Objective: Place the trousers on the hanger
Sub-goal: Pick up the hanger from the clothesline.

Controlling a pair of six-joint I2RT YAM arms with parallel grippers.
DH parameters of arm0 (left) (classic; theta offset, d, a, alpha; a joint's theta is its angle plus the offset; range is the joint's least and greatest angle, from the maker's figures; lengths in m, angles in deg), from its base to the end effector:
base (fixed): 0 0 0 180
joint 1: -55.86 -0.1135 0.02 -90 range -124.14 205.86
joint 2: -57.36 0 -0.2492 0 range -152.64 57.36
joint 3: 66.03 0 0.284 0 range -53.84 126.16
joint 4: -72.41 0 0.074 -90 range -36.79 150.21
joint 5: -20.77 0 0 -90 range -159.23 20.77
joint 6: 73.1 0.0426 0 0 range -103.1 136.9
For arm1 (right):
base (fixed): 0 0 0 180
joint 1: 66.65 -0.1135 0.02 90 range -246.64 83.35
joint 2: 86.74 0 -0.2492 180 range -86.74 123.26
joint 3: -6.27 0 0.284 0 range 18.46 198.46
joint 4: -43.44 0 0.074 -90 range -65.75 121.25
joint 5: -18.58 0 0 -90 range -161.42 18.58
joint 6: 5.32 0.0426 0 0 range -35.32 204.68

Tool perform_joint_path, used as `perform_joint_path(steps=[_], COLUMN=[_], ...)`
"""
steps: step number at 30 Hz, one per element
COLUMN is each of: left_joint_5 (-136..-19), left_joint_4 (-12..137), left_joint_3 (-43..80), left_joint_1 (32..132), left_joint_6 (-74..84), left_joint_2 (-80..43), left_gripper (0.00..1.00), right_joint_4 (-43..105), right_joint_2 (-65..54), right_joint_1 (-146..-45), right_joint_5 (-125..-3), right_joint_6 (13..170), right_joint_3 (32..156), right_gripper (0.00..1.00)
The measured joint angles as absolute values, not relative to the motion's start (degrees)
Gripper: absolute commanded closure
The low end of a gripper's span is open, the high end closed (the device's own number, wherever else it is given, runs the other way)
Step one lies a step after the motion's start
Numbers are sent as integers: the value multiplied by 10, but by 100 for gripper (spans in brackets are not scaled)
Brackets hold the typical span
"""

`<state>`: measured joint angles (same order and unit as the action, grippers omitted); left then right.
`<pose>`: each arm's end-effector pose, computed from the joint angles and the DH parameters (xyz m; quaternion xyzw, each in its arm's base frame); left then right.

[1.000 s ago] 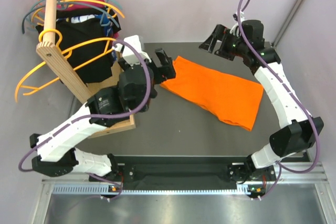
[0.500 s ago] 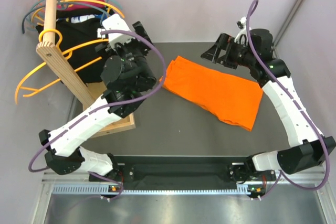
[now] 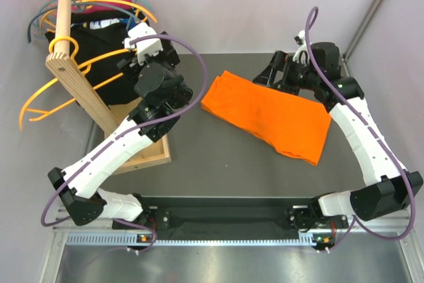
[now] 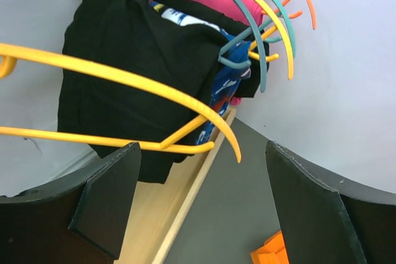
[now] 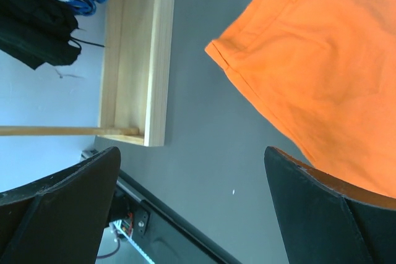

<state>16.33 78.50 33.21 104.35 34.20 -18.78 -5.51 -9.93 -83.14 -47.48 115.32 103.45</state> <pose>0.2233 -0.1883 0.5046 -0.2901 0.6300 0.1609 0.7021 0.3101 0.1098 0.4010 -0.0015 0.8477 0.3632 0.3866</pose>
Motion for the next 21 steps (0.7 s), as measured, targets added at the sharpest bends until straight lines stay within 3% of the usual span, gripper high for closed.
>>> perform_joint_path(steps=[7,21], left_joint_5=[164,91], left_joint_4=[769,615], left_joint_3=[289,300], left_joint_1=[1030,900], left_joint_6=[281,25], left_joint_2=[-139,-128], left_gripper=[15,16], right_joint_4=[-62,-63], right_joint_2=[-99,-119], right_joint_1=[-831,-831], right_joint_5=[-463,-451], right_joint_6=[1154,1161], right_joint_3=[1013,974], right_gripper=[0,0])
